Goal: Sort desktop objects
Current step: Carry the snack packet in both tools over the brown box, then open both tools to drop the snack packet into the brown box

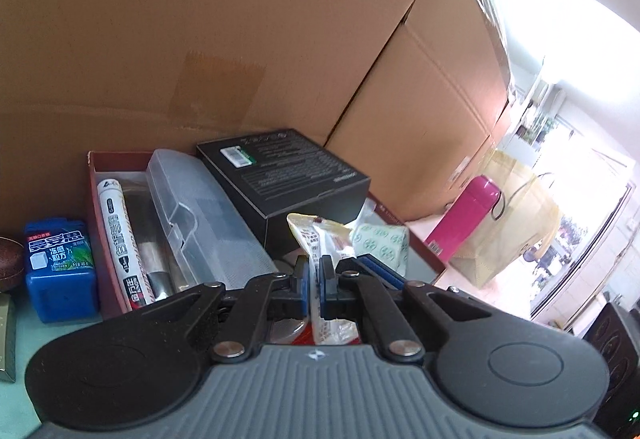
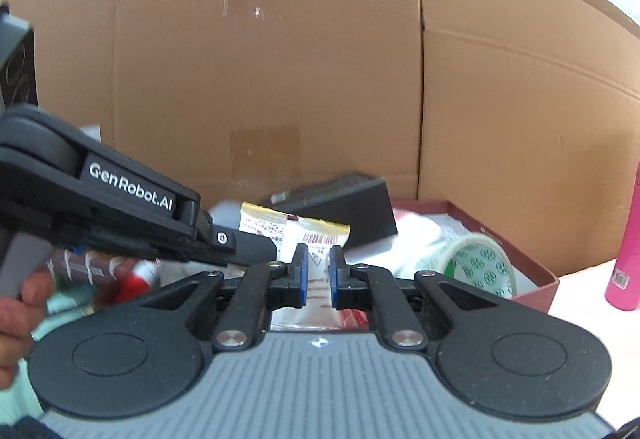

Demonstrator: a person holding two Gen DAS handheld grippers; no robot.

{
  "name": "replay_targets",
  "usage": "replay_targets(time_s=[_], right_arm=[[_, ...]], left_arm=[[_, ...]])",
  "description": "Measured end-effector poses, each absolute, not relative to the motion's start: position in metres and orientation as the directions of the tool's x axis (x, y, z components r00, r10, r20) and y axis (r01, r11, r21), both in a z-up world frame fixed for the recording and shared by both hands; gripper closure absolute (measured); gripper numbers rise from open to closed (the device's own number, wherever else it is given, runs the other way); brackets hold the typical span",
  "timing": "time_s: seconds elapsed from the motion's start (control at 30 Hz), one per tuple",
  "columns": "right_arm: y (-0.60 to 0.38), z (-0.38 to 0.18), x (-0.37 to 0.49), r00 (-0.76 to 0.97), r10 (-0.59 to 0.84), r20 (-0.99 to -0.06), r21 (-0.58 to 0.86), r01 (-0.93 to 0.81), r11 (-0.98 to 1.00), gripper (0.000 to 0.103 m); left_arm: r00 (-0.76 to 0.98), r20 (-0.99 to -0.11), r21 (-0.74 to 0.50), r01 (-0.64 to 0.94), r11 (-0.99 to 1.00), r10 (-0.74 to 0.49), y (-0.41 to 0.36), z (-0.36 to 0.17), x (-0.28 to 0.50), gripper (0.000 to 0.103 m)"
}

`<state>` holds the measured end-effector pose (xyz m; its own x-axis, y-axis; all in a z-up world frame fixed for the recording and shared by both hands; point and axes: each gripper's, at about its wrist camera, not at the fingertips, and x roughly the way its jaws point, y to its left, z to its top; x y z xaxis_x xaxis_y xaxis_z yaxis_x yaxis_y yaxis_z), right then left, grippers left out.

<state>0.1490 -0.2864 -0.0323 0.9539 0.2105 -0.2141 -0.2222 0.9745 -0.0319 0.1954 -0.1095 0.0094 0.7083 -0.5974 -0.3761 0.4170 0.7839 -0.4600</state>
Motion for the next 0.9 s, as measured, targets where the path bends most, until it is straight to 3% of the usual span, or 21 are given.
replay_targets(time_s=[0.27,0.37,0.43,0.5,0.7,0.77,0.8,0.83,0.9], right_arm=[[-0.275,-0.035,0.151,0.959,0.16,-0.233,-0.174,-0.203,0.964,0.094],[-0.267,-0.033,0.152,0.964,0.107,-0.241,-0.249,-0.169,0.954,0.094],[-0.265,-0.032,0.155,0.965,0.093,-0.245,-0.265,-0.159,0.951,0.094],[-0.266,-0.032,0.155,0.962,0.095,-0.255,-0.264,-0.164,0.95,0.095],[-0.272,-0.026,0.156,0.948,0.099,-0.303,-0.195,-0.163,0.967,0.094],[-0.279,-0.024,0.152,0.939,0.139,-0.313,-0.11,-0.181,0.977,0.084],[-0.283,-0.023,0.15,0.935,0.155,-0.319,-0.061,-0.184,0.981,0.057],[-0.286,-0.023,0.146,0.933,0.169,-0.318,-0.016,-0.183,0.983,0.041],[-0.29,-0.022,0.137,0.934,0.2,-0.295,0.037,-0.198,0.979,0.032]], left_arm=[[0.72,-0.369,-0.408,0.443,0.798,-0.588,-0.112,0.013,0.193,0.098],[0.716,-0.351,-0.404,0.466,0.787,-0.604,-0.12,0.014,0.192,0.074],[0.718,-0.329,-0.398,0.484,0.779,-0.614,-0.121,0.017,0.187,0.045],[0.73,-0.313,-0.38,0.489,0.785,-0.607,-0.122,0.021,0.182,0.032],[0.727,-0.319,-0.406,0.475,0.781,-0.608,-0.118,0.025,0.178,0.026],[0.723,-0.306,-0.429,0.477,0.767,-0.62,-0.113,0.026,0.174,0.015],[0.722,-0.297,-0.437,0.479,0.761,-0.625,-0.111,0.028,0.172,0.006],[0.724,-0.291,-0.444,0.477,0.759,-0.625,-0.109,0.029,0.17,0.003],[0.732,-0.289,-0.454,0.464,0.761,-0.618,-0.107,0.03,0.166,0.002]])
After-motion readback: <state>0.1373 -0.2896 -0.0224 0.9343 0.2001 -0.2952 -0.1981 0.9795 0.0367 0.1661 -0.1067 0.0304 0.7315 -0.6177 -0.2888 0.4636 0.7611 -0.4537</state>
